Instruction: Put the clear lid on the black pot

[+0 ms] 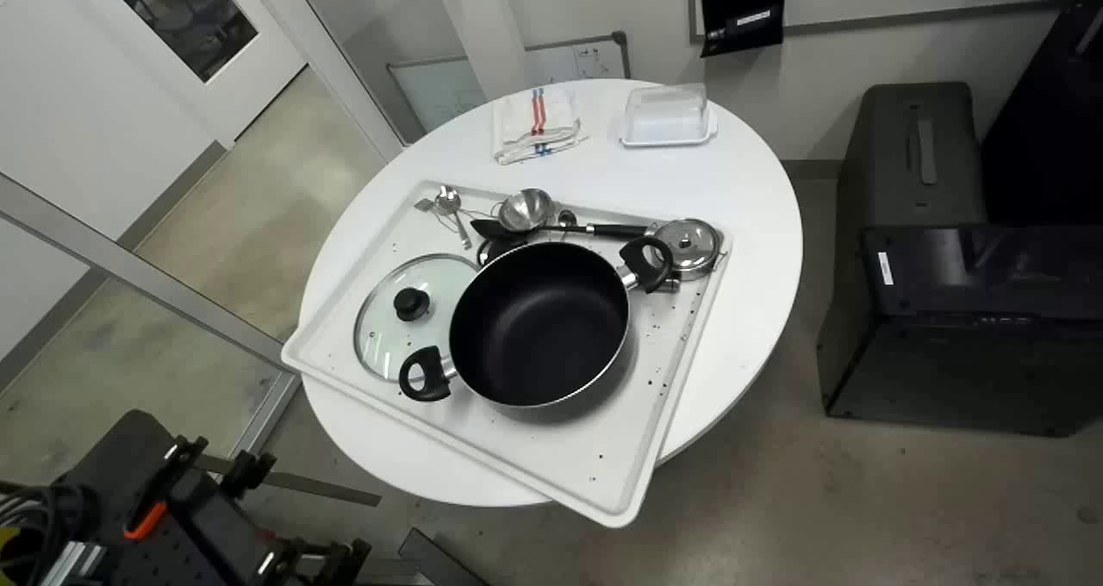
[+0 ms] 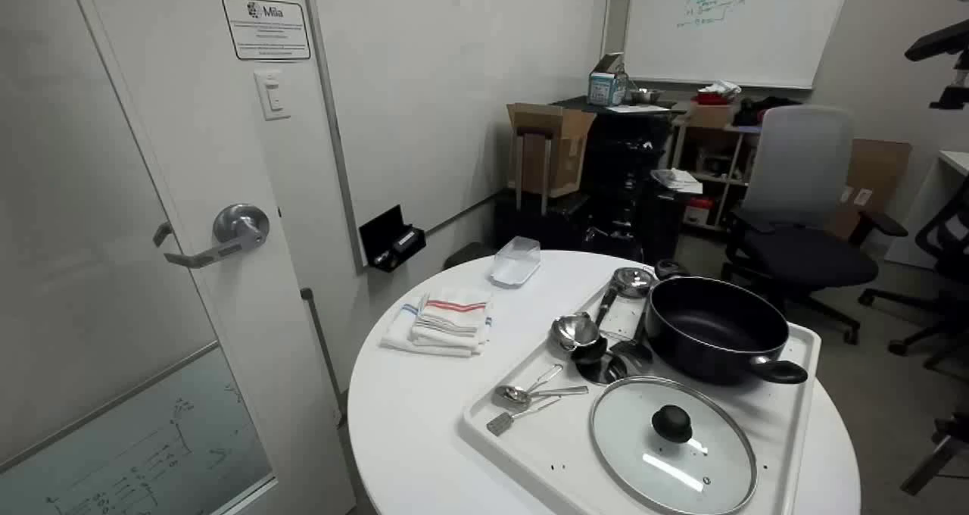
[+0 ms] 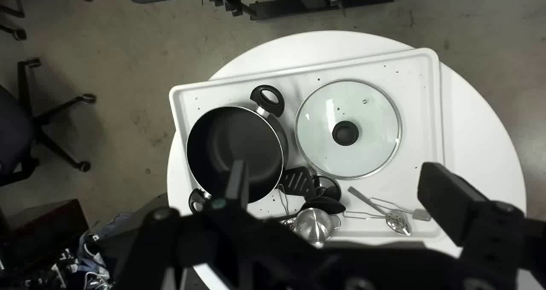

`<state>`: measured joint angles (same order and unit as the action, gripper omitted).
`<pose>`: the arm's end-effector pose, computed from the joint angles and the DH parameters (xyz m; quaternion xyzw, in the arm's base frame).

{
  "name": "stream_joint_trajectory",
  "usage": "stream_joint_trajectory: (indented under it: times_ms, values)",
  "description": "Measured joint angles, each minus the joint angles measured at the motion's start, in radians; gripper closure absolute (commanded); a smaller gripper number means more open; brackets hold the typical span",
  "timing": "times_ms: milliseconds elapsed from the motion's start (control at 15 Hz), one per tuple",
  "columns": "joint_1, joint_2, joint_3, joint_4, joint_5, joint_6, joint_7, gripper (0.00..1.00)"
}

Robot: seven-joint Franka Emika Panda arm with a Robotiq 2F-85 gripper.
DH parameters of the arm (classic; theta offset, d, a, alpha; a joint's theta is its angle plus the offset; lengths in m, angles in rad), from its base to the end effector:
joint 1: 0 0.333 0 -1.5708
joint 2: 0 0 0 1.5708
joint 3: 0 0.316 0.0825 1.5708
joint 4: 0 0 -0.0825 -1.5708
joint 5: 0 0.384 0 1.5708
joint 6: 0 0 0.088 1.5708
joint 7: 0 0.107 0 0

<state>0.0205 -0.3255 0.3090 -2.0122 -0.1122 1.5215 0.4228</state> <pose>0.4159 0.1464 0.5708 0.9889 -0.0558 -0.0459 0.1296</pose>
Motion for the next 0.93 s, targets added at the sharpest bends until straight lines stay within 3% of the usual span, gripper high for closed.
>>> stream_joint_trajectory:
  times_ms: [933]
  values:
    - [0.023,0.013,-0.021,-0.002,0.000,0.003,-0.001,0.00]
